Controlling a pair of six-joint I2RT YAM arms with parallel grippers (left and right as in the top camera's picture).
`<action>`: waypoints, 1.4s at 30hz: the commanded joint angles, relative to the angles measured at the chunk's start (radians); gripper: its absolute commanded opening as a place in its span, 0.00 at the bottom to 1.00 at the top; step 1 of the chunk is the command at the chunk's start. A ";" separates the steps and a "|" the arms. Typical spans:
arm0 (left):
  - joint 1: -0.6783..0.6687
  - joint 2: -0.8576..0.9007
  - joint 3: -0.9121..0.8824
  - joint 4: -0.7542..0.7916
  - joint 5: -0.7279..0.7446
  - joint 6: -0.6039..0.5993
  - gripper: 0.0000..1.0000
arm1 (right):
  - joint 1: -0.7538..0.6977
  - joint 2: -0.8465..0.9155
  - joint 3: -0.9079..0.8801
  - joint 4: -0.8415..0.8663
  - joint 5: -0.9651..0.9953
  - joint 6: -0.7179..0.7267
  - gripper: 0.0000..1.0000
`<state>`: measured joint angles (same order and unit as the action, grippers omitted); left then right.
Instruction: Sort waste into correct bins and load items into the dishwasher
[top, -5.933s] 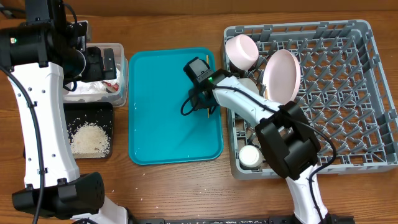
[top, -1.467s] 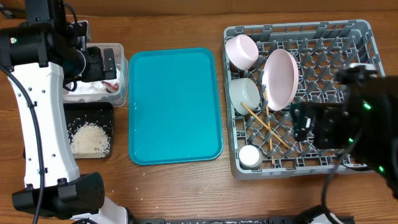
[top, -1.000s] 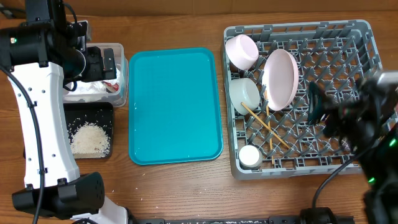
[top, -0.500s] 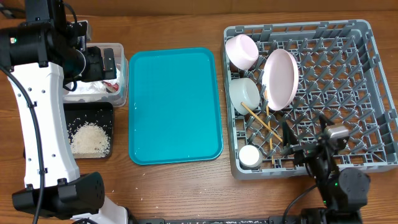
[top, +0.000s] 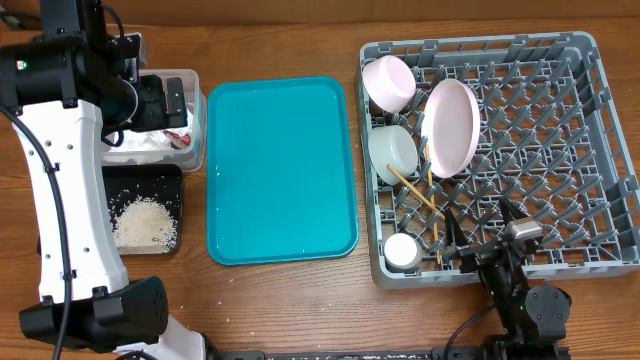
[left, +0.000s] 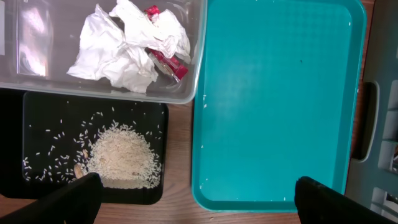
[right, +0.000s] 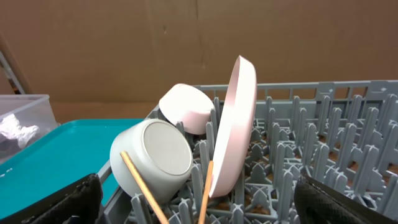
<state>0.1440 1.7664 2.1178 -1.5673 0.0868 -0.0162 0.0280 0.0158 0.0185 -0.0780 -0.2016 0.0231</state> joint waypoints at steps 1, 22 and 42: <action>-0.002 -0.020 0.015 0.001 0.011 0.013 1.00 | 0.006 -0.014 -0.011 0.015 0.009 0.006 1.00; -0.002 -0.020 0.015 0.001 0.010 0.013 1.00 | 0.007 -0.013 -0.011 0.017 0.006 0.006 1.00; 0.006 -0.193 0.002 0.000 -0.125 0.014 1.00 | 0.007 -0.013 -0.011 0.017 0.006 0.006 1.00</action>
<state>0.1440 1.6653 2.1174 -1.5673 0.0399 -0.0158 0.0288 0.0154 0.0185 -0.0704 -0.2016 0.0257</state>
